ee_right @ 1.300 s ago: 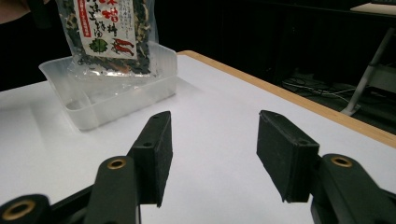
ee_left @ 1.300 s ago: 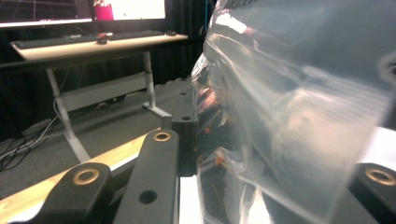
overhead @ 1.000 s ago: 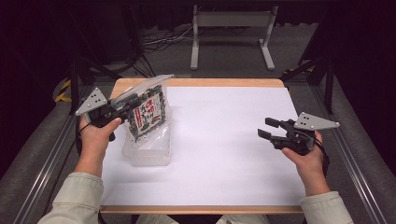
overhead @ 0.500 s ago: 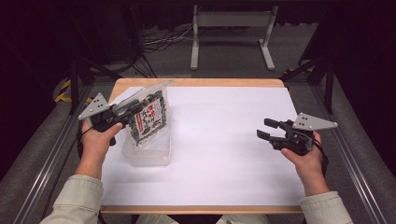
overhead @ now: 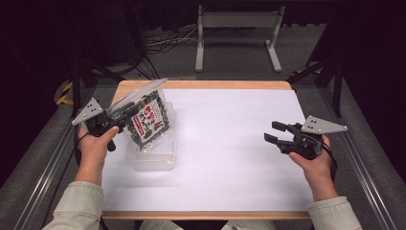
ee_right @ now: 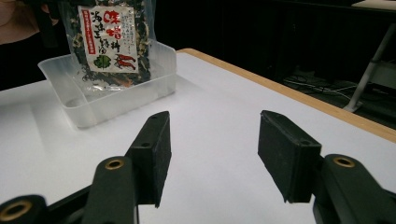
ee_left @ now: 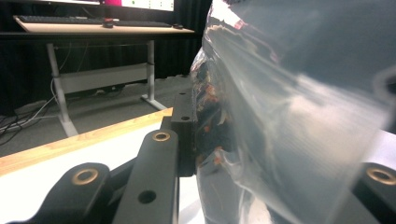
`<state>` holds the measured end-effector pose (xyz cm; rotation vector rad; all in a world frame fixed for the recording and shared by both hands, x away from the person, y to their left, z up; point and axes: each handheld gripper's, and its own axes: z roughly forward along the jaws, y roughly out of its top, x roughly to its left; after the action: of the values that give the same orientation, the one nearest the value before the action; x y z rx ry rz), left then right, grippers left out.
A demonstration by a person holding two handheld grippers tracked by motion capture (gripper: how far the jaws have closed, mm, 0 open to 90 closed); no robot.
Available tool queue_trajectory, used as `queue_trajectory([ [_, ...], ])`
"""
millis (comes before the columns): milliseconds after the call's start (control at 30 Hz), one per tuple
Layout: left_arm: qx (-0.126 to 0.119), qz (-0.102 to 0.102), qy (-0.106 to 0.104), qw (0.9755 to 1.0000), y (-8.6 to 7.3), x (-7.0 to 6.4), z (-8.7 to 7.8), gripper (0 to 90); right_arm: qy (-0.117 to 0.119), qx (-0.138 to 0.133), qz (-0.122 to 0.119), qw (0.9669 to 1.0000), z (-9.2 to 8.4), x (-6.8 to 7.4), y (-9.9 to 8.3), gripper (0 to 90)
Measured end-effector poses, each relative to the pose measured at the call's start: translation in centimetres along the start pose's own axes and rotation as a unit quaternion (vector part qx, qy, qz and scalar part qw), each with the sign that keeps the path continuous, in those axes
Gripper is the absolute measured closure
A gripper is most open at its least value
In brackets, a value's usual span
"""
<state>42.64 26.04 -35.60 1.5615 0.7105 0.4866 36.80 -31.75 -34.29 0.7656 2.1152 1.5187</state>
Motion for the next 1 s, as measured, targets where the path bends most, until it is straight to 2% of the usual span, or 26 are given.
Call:
queue_trajectory([
  [200,-0.001,-0.006,0.004,1.0000,0.2,-0.1,0.2,73.7,0.001,-0.002,0.002,1.0000,0.0,-0.1,0.0,44.5],
  [333,0.000,-0.002,0.010,1.0000,0.3,-0.3,0.1,70.9,0.000,-0.002,0.003,1.0000,-0.1,-0.1,-0.1,44.4],
  [367,0.002,0.004,0.015,0.9999,0.5,-0.4,0.1,70.9,0.000,-0.002,0.003,1.0000,-0.1,-0.1,-0.1,44.4],
  [500,-0.006,0.009,0.027,0.9996,1.1,-0.9,-0.2,57.2,0.002,-0.002,0.004,1.0000,0.0,-0.1,-0.1,44.1],
  [533,-0.007,0.011,0.036,0.9993,1.3,-1.2,-0.2,46.8,0.005,-0.001,0.005,1.0000,0.2,0.0,-0.2,44.0],
  [600,0.002,0.035,0.057,0.9978,1.7,-1.4,-0.6,39.8,0.006,0.000,0.007,1.0000,0.2,0.1,-0.2,43.6],
  [633,0.002,0.035,0.057,0.9978,1.7,-1.4,-0.6,37.0,0.006,0.000,0.007,1.0000,0.2,0.1,-0.2,43.6],
  [667,0.025,0.030,0.063,0.9973,2.0,-1.3,-1.2,34.2,0.008,-0.001,0.009,0.9999,0.3,0.1,-0.2,42.9],
  [733,0.027,0.025,0.063,0.9974,2.0,-1.3,-1.7,33.0,0.010,-0.002,0.011,0.9999,0.2,0.0,-0.2,42.6],
  [767,0.030,0.015,0.057,0.9978,2.0,-1.5,-2.4,32.8,0.012,-0.004,0.013,0.9998,0.2,0.0,-0.2,42.3],
  [867,0.027,0.023,0.054,0.9979,2.1,-1.9,-3.1,34.3,0.012,-0.004,0.013,0.9998,0.2,0.0,-0.2,42.0],
  [1000,0.022,0.045,0.041,0.9979,2.0,-3.2,-4.7,32.3,0.013,-0.003,0.015,0.9998,0.2,-0.1,-0.2,41.6],
])
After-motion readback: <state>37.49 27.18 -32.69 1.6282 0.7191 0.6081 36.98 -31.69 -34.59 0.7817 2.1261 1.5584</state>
